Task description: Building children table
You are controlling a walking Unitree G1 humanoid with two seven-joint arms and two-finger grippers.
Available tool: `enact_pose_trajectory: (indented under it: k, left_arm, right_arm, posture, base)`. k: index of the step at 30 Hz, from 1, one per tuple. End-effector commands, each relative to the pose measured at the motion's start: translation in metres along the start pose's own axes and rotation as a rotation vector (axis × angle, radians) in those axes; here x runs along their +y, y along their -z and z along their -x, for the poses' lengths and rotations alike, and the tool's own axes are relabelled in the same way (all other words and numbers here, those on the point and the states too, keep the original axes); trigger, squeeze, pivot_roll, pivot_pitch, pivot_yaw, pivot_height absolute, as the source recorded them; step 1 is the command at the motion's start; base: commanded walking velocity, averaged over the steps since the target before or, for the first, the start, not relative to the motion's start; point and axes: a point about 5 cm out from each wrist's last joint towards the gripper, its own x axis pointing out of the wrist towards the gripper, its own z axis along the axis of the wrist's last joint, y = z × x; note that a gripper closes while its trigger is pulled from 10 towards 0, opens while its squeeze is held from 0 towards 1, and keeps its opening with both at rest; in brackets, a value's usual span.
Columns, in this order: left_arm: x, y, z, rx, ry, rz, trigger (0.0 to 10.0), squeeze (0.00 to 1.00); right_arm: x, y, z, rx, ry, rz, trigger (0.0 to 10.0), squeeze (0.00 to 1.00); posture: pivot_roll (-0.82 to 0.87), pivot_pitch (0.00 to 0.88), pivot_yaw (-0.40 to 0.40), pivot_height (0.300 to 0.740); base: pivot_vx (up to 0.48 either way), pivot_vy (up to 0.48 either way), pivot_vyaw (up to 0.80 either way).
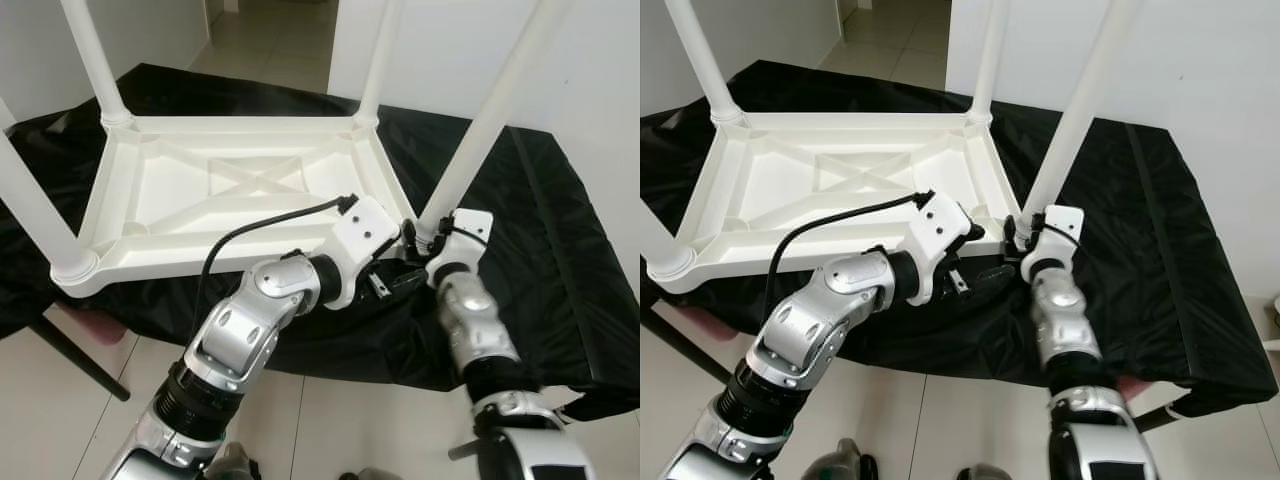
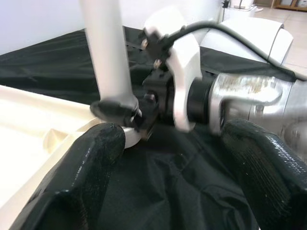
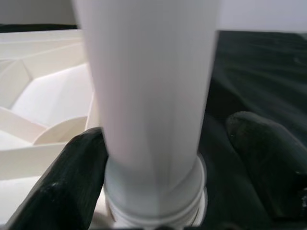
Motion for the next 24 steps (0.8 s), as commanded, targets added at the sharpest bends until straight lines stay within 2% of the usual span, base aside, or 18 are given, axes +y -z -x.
enact_pose_trajectory:
  k: [1, 2, 4, 8, 11, 13, 14, 18, 24]
  left_arm:
    - [0.001, 0.002, -0.001, 0.004, -0.036, 0.003, 10.0, 0.0]
    - [0.001, 0.002, -0.001, 0.004, -0.036, 0.003, 10.0, 0.0]
    - [0.003, 0.002, 0.001, 0.004, -0.045, 0.003, 10.0, 0.0]
    - [0.004, 0.002, 0.002, 0.005, -0.048, 0.003, 10.0, 0.0]
    - [0.004, 0.002, 0.003, 0.008, -0.051, 0.002, 10.0, 0.0]
    - [0.004, 0.002, 0.003, 0.008, -0.051, 0.002, 10.0, 0.0]
    - [0.005, 0.002, 0.003, 0.009, -0.051, 0.002, 10.0, 0.0]
    - [0.006, 0.001, 0.003, 0.011, -0.052, 0.001, 10.0, 0.0]
    - [0.006, 0.001, 0.003, 0.01, -0.053, -0.001, 10.0, 0.0]
  right_arm:
    - [-0.004, -0.002, -0.001, -0.012, -0.044, -0.008, 10.0, 0.0]
    - [-0.004, -0.002, -0.001, -0.012, -0.044, -0.008, 10.0, 0.0]
    - [-0.01, -0.006, -0.004, -0.013, -0.158, 0.017, 10.0, 0.0]
    - [-0.013, -0.007, -0.005, -0.008, -0.2, 0.028, 10.0, 0.0]
    - [-0.014, -0.007, -0.007, 0.01, -0.284, 0.042, 10.0, 0.0]
    - [-0.014, -0.007, -0.007, 0.01, -0.284, 0.042, 10.0, 0.0]
    - [-0.014, -0.006, -0.008, 0.028, -0.339, 0.041, 10.0, 0.0]
    - [-0.014, -0.004, -0.008, 0.053, -0.422, 0.035, 10.0, 0.0]
    - [-0.016, -0.001, -0.008, 0.077, -0.461, 0.038, 10.0, 0.0]
  posture:
    - [0.04, 0.0, -0.07, 0.74]
    - [0.04, 0.0, -0.07, 0.74]
    - [0.05, 0.0, -0.066, 0.74]
    - [0.06, 0.0, -0.062, 0.74]
    - [0.06, 0.0, -0.058, 0.74]
    - [0.06, 0.0, -0.058, 0.74]
    - [0.06, 0.0, -0.056, 0.74]
    - [0.07, 0.0, -0.055, 0.74]
    - [0.07, 0.0, -0.054, 0.74]
  base:
    - [0.0, 0.0, 0.0]
    - [0.0, 0.0, 0.0]
    - [0.0, 0.0, 0.0]
    - [0.0, 0.0, 0.0]
    - [0.0, 0.0, 0.0]
    - [0.0, 0.0, 0.0]
    - [0.0, 0.0, 0.0]
    - [0.0, 0.0, 0.0]
    - [0.0, 0.0, 0.0]
